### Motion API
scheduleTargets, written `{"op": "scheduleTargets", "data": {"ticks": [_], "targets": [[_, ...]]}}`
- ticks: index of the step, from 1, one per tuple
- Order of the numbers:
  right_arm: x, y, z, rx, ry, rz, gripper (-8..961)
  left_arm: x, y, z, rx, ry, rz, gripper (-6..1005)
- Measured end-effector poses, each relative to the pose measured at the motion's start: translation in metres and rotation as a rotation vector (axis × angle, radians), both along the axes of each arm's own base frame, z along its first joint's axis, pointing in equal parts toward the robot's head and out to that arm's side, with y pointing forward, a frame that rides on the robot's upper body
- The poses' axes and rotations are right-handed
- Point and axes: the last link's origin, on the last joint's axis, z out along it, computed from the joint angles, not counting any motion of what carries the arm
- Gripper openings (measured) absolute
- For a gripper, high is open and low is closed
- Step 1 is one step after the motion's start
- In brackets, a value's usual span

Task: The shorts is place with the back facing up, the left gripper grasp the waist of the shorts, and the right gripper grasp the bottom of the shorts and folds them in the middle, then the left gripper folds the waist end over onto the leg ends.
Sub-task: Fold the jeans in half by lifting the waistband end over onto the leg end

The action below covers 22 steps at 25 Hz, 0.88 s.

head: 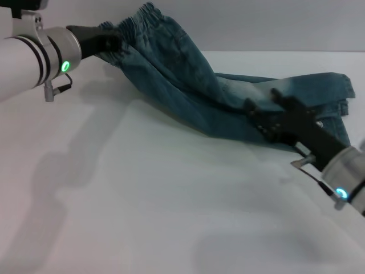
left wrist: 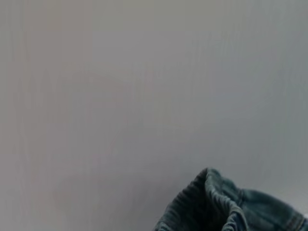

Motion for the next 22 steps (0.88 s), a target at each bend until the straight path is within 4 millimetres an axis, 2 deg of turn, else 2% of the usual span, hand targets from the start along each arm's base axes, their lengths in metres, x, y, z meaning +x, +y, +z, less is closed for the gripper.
{"op": "scheduleTargets", "data": {"ticks": [6,10,19,22], "targets": [[-0.018,0.013,-0.018,-0.093,-0.045,0.035,608,0.005,-0.005,0.009,0.019,-0.008,-0.020,58],[-0.029,0.018,-0.023,-0.111,-0.070,0.072,581,0.009,-0.008,0.014,0.029,-0.010,-0.034,58],[-0.025,0.017,-0.022,-0.090,-0.115,0.076,521,0.014,-0.012,0.019,0.034,-0.009,-0.050,50],[-0.024,0.021,-0.023,-0.091,-0.126,0.074,370,0.017,-0.012,0.020,0.032,-0.009,-0.055,50]]}}
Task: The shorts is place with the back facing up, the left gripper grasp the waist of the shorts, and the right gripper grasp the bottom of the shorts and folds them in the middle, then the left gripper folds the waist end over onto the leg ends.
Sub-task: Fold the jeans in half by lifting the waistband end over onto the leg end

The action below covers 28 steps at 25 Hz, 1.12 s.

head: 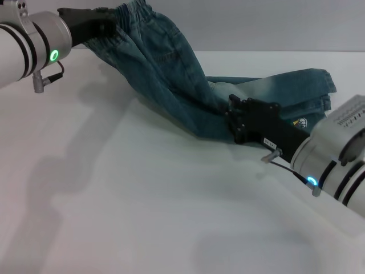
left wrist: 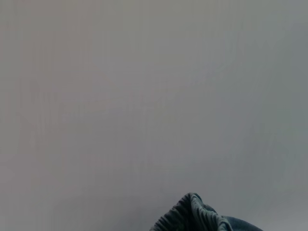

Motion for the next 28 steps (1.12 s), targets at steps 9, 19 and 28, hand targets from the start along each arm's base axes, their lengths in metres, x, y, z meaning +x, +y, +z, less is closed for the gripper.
{"op": "scheduleTargets", "data": {"ticks": [9,19,28], "targets": [[-0.009,0.021,-0.003,-0.012,-0.030,0.017,78,0.009,-0.004,0.003,0.003,-0.002,-0.028,50],[-0.015,0.047,-0.010,-0.052,-0.091,-0.028,0,0.024,-0.013,0.008,0.013,-0.008,-0.077,50],[0.009,0.062,-0.005,-0.035,-0.175,-0.151,-1,0.031,-0.021,0.015,0.031,-0.015,-0.106,51]]}}
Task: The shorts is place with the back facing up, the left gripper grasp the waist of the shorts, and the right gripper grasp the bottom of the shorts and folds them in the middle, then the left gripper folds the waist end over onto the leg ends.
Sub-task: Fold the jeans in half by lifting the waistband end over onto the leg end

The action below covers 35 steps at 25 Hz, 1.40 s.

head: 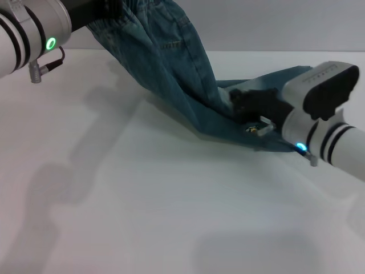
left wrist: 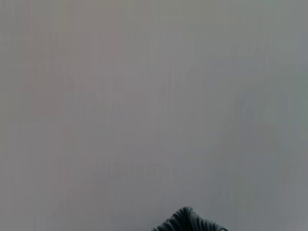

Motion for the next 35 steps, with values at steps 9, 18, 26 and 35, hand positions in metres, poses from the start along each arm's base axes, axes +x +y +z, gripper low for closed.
{"op": "scheduleTargets", "data": {"ticks": [9,18,26,35], "targets": [[0.033,-0.009,0.011,0.045,0.001,-0.106,-1,0.003,-0.006,0.005,0.011,0.008,-0.018,51],[0.010,-0.002,0.017,0.088,0.071,-0.072,0,0.013,-0.013,-0.003,-0.014,0.019,-0.058,51],[-0.007,-0.001,0.006,0.053,0.081,-0.041,-1,0.033,-0.021,-0.016,-0.039,-0.011,-0.123,50],[-0.022,-0.005,-0.016,-0.028,0.061,-0.028,0,0.073,-0.039,-0.022,-0.056,-0.043,-0.260,51]]}}
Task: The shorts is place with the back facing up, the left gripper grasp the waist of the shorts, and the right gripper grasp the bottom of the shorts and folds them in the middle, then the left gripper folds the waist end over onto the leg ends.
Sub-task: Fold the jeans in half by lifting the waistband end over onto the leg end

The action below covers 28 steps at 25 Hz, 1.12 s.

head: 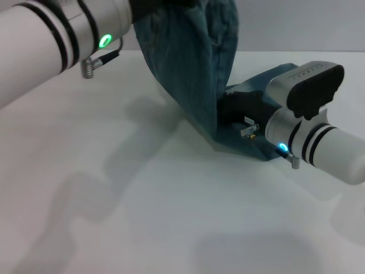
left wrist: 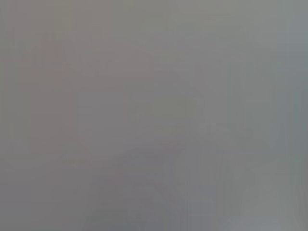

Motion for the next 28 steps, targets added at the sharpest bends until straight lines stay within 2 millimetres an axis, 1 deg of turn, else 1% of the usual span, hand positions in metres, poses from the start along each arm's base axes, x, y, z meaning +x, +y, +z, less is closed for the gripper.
{"op": "scheduleTargets", "data": {"ticks": [1,5,6,7,10,13,18,20,22,26,27,28], "targets": [[-0.001,0.000,-0.002,-0.006,-0.003,0.001,0,0.005,-0.003,-0.002,-0.004,-0.003,-0.018,51],[-0.008,0.000,-0.007,-0.025,0.018,-0.002,0,0.012,-0.008,-0.006,-0.016,-0.005,-0.044,51],[-0.012,0.000,-0.009,-0.033,0.025,0.001,0,0.012,-0.008,-0.006,-0.016,-0.005,-0.044,50],[-0.015,0.000,-0.011,-0.040,0.027,0.006,0,0.018,-0.012,-0.009,-0.025,-0.008,-0.065,50],[-0.023,-0.001,-0.016,-0.061,0.020,0.033,0,0.023,-0.015,-0.015,-0.039,-0.004,-0.087,48],[-0.029,-0.002,-0.019,-0.074,0.014,0.054,-1,0.024,-0.016,-0.019,-0.049,0.000,-0.091,47],[-0.030,-0.002,-0.019,-0.074,0.023,0.051,-1,0.023,-0.018,-0.024,-0.055,-0.004,-0.094,46],[-0.026,-0.005,-0.019,-0.072,0.029,0.042,-1,0.022,-0.018,-0.026,-0.056,-0.006,-0.093,46],[-0.018,-0.008,-0.014,-0.055,0.046,0.017,-1,0.019,-0.017,-0.029,-0.061,-0.002,-0.085,46],[0.013,-0.014,0.012,0.029,0.084,-0.066,-1,0.018,-0.016,-0.034,-0.069,0.003,-0.084,46],[0.024,-0.017,0.022,0.064,0.088,-0.089,-1,0.019,-0.015,-0.035,-0.069,0.003,-0.087,47],[0.031,-0.020,0.029,0.086,0.088,-0.099,-1,0.019,-0.015,-0.035,-0.070,0.004,-0.088,47]]}}
